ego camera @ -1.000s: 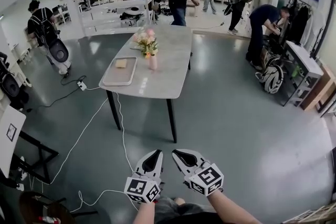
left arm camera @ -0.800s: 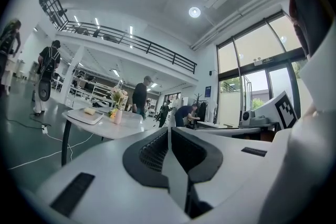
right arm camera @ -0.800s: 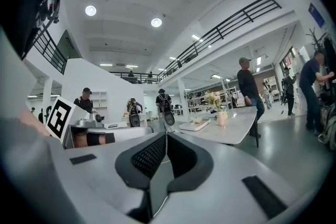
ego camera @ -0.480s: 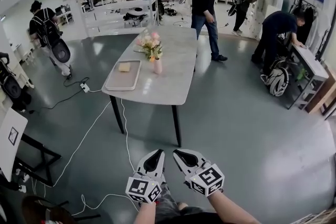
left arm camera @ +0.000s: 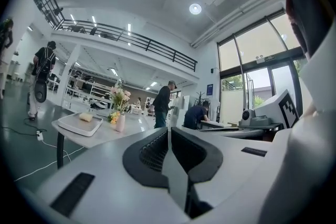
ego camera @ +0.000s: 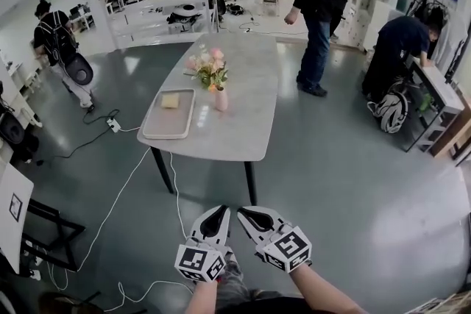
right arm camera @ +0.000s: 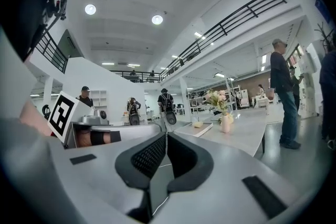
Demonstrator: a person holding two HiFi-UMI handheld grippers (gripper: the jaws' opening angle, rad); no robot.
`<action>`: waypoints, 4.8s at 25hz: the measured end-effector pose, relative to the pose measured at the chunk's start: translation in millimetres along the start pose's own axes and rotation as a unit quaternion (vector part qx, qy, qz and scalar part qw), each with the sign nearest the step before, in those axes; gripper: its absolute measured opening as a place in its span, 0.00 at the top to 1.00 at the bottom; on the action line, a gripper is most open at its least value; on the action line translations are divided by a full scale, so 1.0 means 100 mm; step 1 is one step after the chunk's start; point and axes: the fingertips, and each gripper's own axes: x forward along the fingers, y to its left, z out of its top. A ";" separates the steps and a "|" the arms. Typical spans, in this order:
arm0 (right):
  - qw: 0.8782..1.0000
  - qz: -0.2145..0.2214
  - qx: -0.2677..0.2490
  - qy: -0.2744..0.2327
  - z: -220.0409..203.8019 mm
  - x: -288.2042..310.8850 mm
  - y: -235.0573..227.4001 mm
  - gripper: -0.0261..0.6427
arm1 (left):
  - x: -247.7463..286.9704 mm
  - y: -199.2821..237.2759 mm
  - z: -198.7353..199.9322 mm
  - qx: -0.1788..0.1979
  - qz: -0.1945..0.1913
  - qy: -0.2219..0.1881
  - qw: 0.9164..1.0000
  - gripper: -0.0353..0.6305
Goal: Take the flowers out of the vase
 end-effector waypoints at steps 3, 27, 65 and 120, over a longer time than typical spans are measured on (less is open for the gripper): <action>1.000 -0.005 0.000 0.005 0.01 0.22 -0.13 0.93 | 0.19 0.18 0.02 0.002 -0.008 0.003 1.000 0.90; 0.996 -0.070 0.041 0.024 0.02 1.79 -1.04 0.93 | 1.26 1.61 0.11 -0.006 -0.070 0.045 0.997 0.90; 0.998 -0.060 -0.017 0.011 0.28 2.83 -2.74 0.93 | 2.95 2.54 0.13 -0.015 0.016 -0.008 1.000 0.90; 0.982 -0.162 -0.094 0.006 0.33 3.93 -3.76 0.74 | 3.63 3.26 -0.02 0.024 0.142 -0.065 0.987 0.90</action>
